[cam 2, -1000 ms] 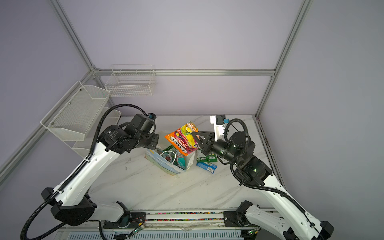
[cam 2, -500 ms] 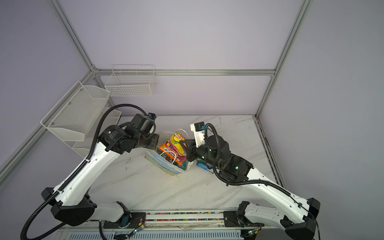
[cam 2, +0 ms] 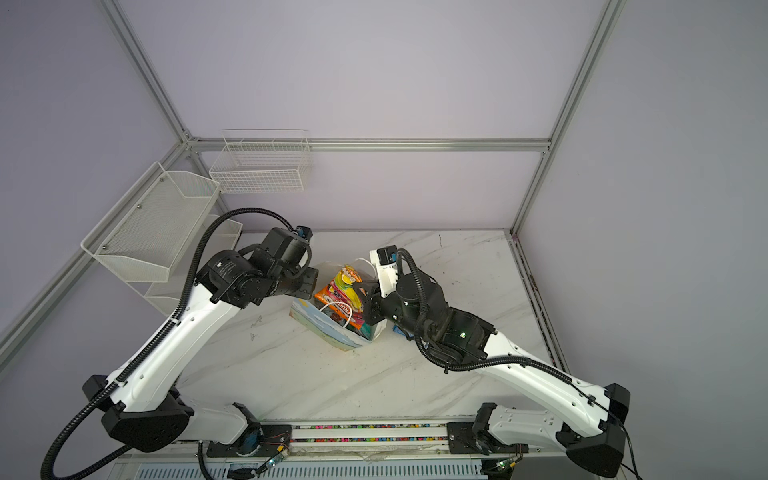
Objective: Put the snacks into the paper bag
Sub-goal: 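Lower the orange Fruits packet into the bag's opening with the right gripper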
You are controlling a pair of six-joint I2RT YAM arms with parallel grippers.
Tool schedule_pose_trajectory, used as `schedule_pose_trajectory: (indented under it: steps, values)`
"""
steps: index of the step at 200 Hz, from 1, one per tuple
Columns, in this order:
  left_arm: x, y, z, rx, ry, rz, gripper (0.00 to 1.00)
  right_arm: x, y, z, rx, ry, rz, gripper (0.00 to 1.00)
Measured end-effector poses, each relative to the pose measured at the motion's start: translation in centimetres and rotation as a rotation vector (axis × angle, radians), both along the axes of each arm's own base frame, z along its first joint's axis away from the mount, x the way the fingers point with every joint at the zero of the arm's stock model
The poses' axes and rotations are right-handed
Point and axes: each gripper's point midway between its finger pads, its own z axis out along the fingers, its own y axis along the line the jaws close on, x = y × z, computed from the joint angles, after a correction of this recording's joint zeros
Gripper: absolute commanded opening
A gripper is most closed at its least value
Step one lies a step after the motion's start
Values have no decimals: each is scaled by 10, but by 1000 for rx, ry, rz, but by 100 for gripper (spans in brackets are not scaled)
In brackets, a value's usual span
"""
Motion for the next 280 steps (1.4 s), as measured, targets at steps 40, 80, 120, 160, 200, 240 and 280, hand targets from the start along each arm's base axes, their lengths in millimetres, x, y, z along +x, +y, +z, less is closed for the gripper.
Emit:
schedule_pose_trajectory:
  steps: [40, 80, 120, 160, 200, 240, 280]
  values:
    - [0, 0, 0, 0, 0, 0, 0, -3, 4, -1, -13, -6, -3, 0]
    - [0, 0, 0, 0, 0, 0, 0, -6, 8, 6, -12, -20, -7, 0]
    - [0, 0, 0, 1, 1, 0, 0, -6, 10, 6, -19, -29, -14, 0]
    - [0, 0, 0, 1, 1, 0, 0, -5, 12, 2, -32, -28, -23, 0]
    - [0, 0, 0, 1, 1, 0, 0, -4, 13, -1, -40, -27, -27, 0]
    - [0, 1, 0, 3, 0, 2, 0, -5, 14, 0, -41, -28, -25, 0]
    - [0, 1, 0, 5, 0, 3, 0, -9, 17, 0, -33, -25, -2, 29]
